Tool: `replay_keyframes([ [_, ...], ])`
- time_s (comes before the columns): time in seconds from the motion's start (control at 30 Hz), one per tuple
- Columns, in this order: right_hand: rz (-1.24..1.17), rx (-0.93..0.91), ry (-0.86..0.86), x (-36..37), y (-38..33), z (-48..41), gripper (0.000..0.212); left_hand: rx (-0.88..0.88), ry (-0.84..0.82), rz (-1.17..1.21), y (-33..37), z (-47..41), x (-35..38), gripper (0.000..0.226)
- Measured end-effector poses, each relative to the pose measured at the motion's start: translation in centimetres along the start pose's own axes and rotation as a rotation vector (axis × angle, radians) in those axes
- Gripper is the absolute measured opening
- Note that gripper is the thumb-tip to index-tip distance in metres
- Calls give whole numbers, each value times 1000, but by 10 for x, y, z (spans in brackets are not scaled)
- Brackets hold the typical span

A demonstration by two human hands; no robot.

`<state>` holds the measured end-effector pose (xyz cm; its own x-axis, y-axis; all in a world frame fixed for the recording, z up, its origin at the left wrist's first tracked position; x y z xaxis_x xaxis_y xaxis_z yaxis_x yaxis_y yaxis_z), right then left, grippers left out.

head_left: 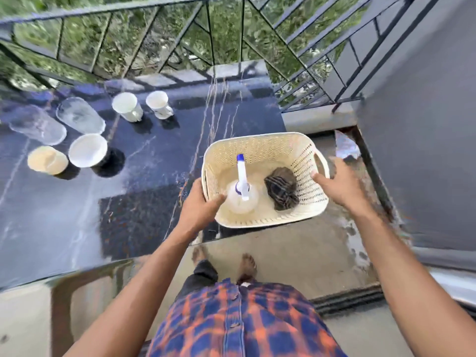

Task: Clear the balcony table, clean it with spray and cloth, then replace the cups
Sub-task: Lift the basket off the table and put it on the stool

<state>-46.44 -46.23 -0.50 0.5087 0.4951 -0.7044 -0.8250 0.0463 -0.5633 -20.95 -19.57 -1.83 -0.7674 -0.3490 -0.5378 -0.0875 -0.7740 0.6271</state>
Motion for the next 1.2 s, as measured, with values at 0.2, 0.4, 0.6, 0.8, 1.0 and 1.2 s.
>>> replay_keyframes([
  [0.2, -8, -72, 50, 17, -5, 4, 33, -21, 131, -195, 6, 6, -9, 47],
  [0.4, -33, -195, 37, 28, -37, 14, 29, -41, 197, -170, -6, 21, -46, 43],
  [0.6, -4, -373, -54, 75, -119, 35, 32, -110, 328, -102, -53, 45, -122, 40],
  [0.8, 81, -577, -219, 165, -223, 90, 23, -235, 460, 112, -158, 78, -210, 50],
  [1.0, 186, -748, -410, 300, -320, 190, 29, -374, 608, 263, -283, 154, -294, 48],
  [1.2, 346, -917, -594, 458, -393, 323, 35, -634, 828, 413, -454, 236, -350, 39],
])
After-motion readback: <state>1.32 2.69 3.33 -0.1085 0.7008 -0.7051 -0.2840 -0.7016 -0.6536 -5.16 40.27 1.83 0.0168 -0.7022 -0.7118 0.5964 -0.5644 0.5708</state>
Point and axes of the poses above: each hand's wrist, its own z-axis away from the middle knuckle, its own x-axis out of the palm, y = z × x, the point moved 9 cm from there along -z, towards the middle knuckle, and after that the axes turned 11 degrees about -z, right-handed, at the moved point
